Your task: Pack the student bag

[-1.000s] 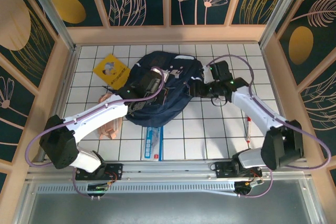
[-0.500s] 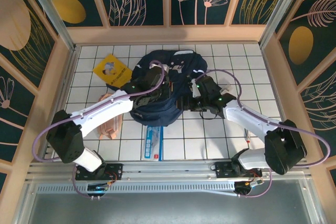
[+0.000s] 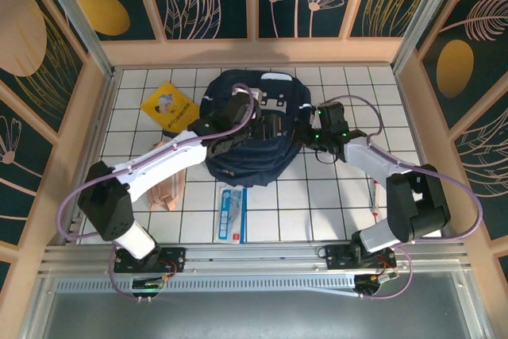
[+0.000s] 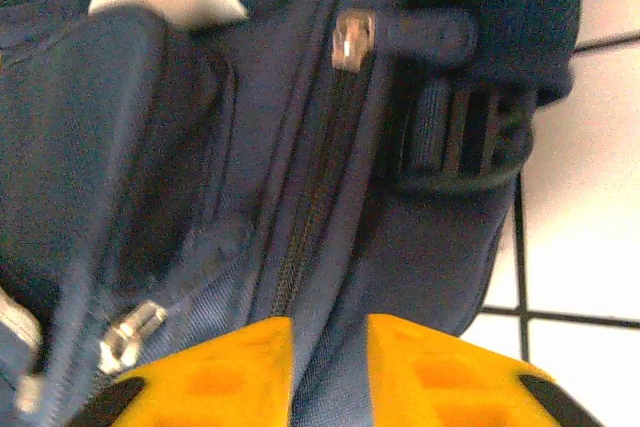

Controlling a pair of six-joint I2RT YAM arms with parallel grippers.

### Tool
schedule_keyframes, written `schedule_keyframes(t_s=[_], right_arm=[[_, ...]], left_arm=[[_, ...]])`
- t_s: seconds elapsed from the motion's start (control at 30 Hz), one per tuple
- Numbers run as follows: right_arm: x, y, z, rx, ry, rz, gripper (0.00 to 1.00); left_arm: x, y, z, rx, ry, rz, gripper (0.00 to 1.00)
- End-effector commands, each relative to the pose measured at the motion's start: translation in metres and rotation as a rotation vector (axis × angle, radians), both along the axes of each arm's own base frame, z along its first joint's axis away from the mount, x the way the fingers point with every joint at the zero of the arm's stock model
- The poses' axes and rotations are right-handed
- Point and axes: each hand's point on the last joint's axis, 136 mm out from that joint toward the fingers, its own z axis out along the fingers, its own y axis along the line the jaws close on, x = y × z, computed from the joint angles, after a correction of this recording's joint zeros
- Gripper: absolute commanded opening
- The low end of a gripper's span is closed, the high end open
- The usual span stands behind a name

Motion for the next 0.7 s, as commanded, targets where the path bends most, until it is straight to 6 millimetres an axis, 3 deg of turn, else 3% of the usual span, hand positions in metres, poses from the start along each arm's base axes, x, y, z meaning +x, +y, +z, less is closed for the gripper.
schedule_keyframes(t_s=[0.0, 0.07, 0.13, 0.23, 0.3, 0.4, 0.5, 0.67], right_arm=[[0.003, 0.01, 0.026, 0.004, -0.085, 0.058, 0.38], [-0.013, 0.018, 0.024, -0.001, -0.063, 0.091, 0.4], [-0.037, 0.038, 0.019, -0.015, -0.046, 0.162, 0.42], [-0.085, 0.088, 0.011, -0.003, -0.017, 0.335, 0.42], [-0.105, 0.115, 0.009, 0.015, -0.008, 0.405, 0.42], [-0.108, 0.131, 0.0, 0.011, 0.009, 0.358, 0.48], [-0.103, 0.131, -0.014, 0.012, 0.075, 0.258, 0.56], [-0.099, 0.122, -0.027, -0.026, 0.12, 0.16, 0.59]], left_arm=[[-0.007, 0.064, -0.008, 0.106, 0.02, 0.119, 0.88], [-0.019, 0.093, -0.032, 0.107, 0.094, 0.186, 0.87], [-0.034, 0.108, -0.05, 0.081, 0.144, 0.203, 0.86], [-0.051, 0.12, -0.067, 0.047, 0.179, 0.213, 0.86], [-0.054, 0.123, -0.078, 0.007, 0.212, 0.217, 0.9], [-0.05, 0.125, -0.102, -0.083, 0.304, 0.237, 0.96], [-0.044, 0.12, -0.119, -0.1, 0.353, 0.246, 0.99], [-0.039, 0.129, -0.139, 0.005, 0.404, 0.299, 0.98]])
